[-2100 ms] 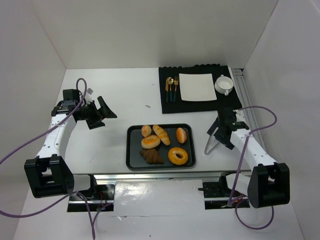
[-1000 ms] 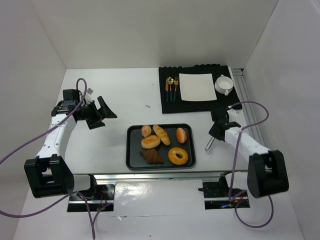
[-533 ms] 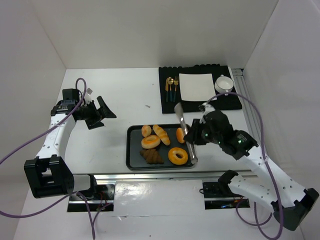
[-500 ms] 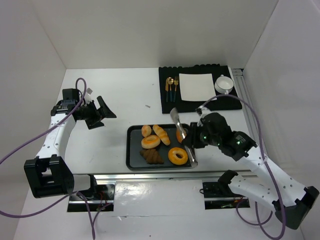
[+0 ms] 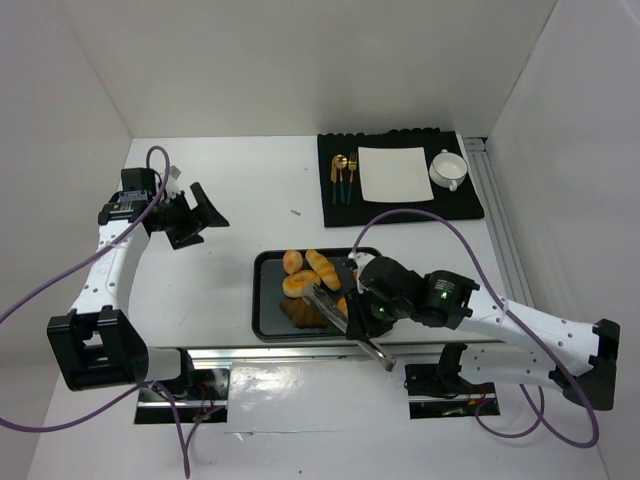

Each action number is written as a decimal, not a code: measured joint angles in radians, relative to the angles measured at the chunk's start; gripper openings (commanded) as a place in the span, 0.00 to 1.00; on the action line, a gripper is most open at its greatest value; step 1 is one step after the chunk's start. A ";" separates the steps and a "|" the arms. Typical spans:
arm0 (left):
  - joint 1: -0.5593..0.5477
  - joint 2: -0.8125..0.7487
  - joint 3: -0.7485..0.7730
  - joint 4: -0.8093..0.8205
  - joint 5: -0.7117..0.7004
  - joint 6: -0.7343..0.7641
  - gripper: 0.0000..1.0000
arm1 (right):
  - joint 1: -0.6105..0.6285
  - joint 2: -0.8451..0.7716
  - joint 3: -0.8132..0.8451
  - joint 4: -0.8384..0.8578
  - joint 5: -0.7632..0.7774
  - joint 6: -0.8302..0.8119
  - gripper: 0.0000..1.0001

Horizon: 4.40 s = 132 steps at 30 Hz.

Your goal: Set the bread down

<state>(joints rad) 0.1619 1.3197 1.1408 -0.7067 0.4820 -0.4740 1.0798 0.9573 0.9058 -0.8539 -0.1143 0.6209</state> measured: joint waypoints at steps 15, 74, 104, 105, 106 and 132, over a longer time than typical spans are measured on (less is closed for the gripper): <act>0.000 0.000 0.000 -0.004 -0.008 0.000 1.00 | 0.070 0.085 0.097 -0.059 0.131 0.039 0.58; 0.000 -0.058 -0.035 0.027 -0.022 -0.030 1.00 | -0.775 0.595 0.442 0.333 0.392 -0.196 0.37; 0.000 -0.019 -0.035 0.021 -0.015 -0.026 1.00 | -0.791 0.647 0.491 0.424 0.343 -0.243 0.46; 0.000 -0.022 -0.035 0.019 -0.014 -0.026 1.00 | -0.773 0.611 0.472 0.418 0.334 -0.253 0.46; 0.000 -0.026 -0.035 0.018 -0.013 -0.026 1.00 | -0.751 0.573 0.455 0.409 0.323 -0.266 0.46; 0.000 -0.033 -0.035 0.016 -0.034 -0.026 1.00 | -0.198 0.303 0.149 0.085 0.129 -0.274 0.59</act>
<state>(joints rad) 0.1619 1.2869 1.1061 -0.6907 0.4484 -0.4999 0.8814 1.2602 1.0546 -0.7692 0.0151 0.3473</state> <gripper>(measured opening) 0.995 0.585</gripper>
